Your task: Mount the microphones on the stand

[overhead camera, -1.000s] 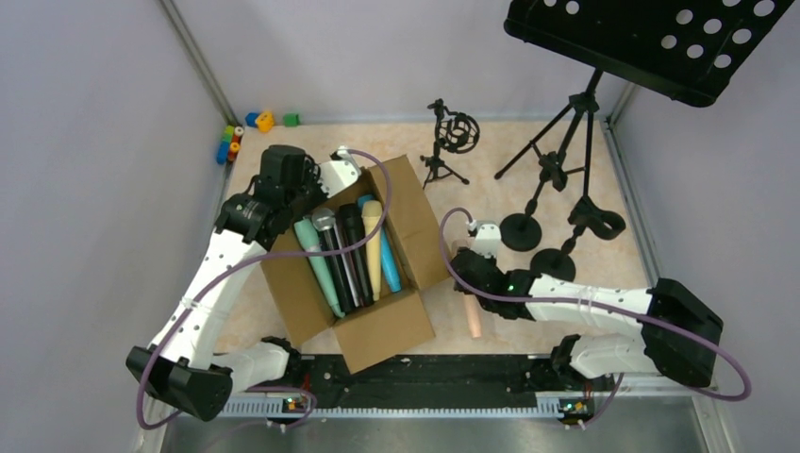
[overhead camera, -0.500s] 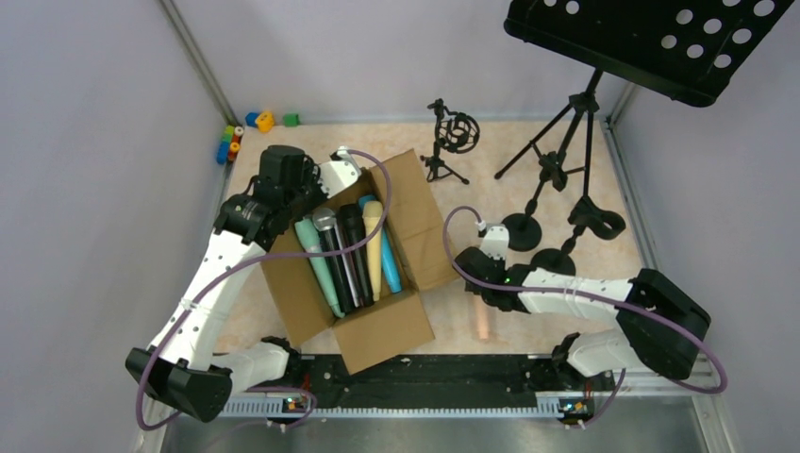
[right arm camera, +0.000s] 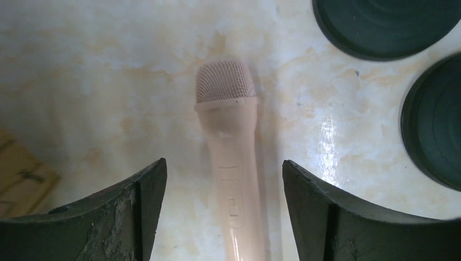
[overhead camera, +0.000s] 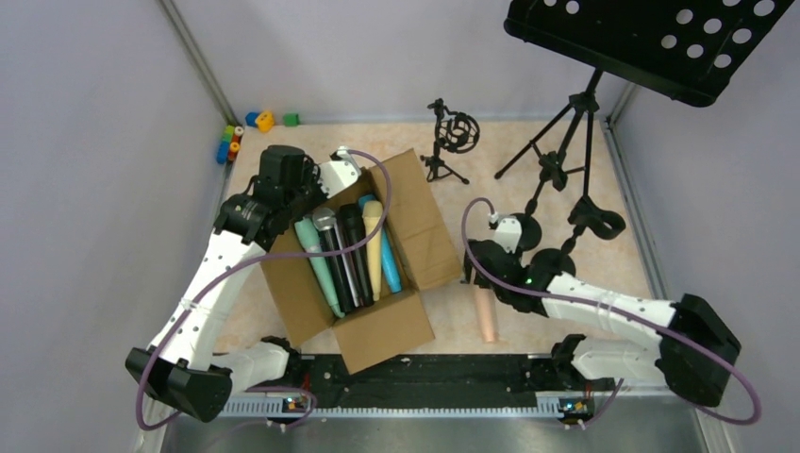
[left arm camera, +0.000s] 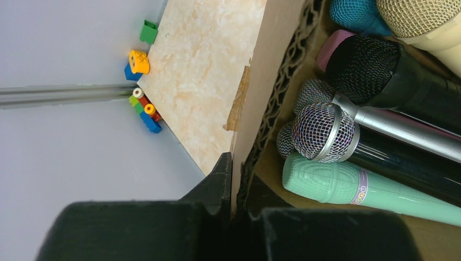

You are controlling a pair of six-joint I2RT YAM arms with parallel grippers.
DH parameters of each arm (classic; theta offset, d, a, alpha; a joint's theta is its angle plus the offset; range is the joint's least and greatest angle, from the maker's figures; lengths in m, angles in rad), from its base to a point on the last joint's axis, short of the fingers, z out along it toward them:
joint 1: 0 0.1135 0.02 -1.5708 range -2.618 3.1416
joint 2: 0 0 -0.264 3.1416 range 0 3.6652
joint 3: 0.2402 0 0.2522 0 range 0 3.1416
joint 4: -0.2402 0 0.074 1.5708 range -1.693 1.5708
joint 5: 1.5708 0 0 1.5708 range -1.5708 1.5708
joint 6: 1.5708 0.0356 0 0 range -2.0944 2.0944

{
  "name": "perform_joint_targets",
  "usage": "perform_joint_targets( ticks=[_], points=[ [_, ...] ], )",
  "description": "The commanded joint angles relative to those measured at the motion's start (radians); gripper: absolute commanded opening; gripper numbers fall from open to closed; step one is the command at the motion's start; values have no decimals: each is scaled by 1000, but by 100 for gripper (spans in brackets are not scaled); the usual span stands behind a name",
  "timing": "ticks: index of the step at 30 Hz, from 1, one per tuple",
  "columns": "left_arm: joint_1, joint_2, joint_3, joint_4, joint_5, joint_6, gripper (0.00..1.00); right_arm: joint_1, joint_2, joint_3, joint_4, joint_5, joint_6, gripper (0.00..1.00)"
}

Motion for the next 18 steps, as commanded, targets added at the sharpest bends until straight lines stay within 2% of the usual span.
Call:
perform_joint_targets(
  ticks=[1,6,10,14,18],
  points=[
    [-1,-46,24,9,27,-11,0,-8,-125,123,-35,-11,-85,77],
    [0,-45,21,10,25,-16,0,-6,-206,264,-82,-1,-159,78],
    [0,-42,21,13,22,-20,0,-6,-244,315,-12,-30,-213,78],
    [-1,-42,23,14,24,-28,0,-5,-213,379,35,-108,-255,78],
    [-1,-44,23,16,24,-24,0,6,-110,395,86,-229,-269,78]
  ],
)
